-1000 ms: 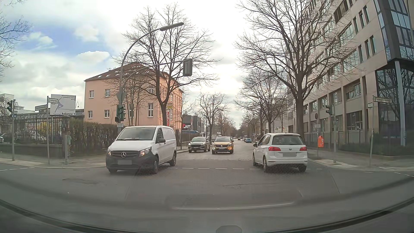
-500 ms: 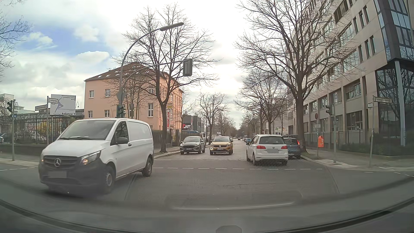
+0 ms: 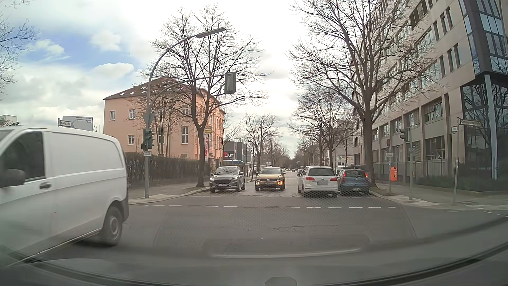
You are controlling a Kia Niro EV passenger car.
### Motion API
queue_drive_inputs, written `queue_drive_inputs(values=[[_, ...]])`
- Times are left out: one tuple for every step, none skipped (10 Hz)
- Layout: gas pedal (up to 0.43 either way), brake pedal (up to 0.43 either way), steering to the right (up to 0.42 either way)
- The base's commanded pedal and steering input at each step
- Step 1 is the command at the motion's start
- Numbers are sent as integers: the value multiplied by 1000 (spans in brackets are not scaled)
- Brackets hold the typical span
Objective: Follow the waypoints while adhering to traffic rules and regulations
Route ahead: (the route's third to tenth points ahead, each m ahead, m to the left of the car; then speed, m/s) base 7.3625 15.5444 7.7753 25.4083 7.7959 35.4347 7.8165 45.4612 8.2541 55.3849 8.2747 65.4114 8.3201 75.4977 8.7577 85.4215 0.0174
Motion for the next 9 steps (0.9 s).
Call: queue_drive_inputs(values=[[0, 201, -117], [0, 201, -120], [0, 183, -131], [0, 134, -144], [0, 104, -154], [0, 91, -155], [0, 85, -155], [0, 79, -155], [0, 73, -155]])
